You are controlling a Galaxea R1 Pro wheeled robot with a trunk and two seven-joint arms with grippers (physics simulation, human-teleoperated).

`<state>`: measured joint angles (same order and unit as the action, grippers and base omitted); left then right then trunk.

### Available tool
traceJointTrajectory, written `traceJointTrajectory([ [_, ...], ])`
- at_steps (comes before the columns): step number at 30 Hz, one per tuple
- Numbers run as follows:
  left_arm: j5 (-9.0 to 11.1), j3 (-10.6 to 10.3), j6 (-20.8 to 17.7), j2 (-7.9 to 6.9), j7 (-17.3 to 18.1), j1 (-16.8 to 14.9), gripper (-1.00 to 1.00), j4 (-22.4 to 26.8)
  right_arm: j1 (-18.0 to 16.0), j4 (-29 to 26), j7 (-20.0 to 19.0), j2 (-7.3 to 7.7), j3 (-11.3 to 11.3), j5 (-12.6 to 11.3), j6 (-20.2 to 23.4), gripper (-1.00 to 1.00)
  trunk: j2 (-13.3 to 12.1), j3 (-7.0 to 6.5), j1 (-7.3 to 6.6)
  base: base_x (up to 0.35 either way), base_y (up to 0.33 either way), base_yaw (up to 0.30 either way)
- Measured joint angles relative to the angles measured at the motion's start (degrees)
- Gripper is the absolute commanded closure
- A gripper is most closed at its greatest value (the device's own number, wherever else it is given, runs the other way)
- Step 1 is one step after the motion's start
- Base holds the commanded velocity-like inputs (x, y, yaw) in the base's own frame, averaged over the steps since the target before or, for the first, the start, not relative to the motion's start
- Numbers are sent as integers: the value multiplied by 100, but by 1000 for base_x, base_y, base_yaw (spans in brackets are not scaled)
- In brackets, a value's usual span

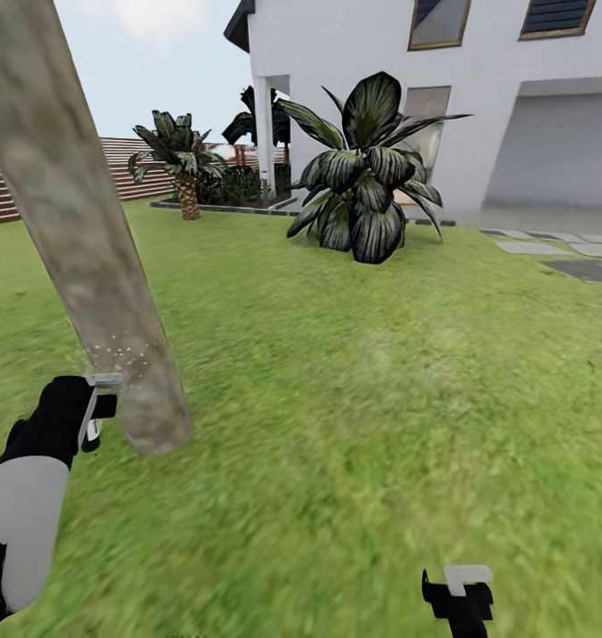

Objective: In the garden, pick up the pesticide atomizer on the floor and spray pesticide onto both trees until each tree trunk is fully covered.

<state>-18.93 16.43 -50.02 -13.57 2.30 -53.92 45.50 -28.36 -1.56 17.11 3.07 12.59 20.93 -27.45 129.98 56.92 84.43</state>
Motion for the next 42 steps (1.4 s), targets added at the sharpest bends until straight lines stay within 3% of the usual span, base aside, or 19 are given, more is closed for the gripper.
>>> traceJointTrajectory([
  [3,9,12,54,14,-10,416,100,-28,1,-1,0,0,0,0,0,-100,0,1,1,4,-275,146],
  [7,15,32,308,30,-11,680,100,-48,1,-2,0,1,0,0,-1,-100,0,0,0,32,-275,18],
  [20,34,91,351,28,-27,702,100,38,2,-2,0,1,1,0,0,-100,0,0,-2,189,-228,7],
  [36,10,64,355,13,-27,704,100,31,0,0,0,0,0,0,0,-100,0,0,-1,94,-269,258],
  [42,-3,65,354,27,-27,703,100,30,1,-2,0,1,0,0,0,-100,0,0,-2,166,-262,57],
])
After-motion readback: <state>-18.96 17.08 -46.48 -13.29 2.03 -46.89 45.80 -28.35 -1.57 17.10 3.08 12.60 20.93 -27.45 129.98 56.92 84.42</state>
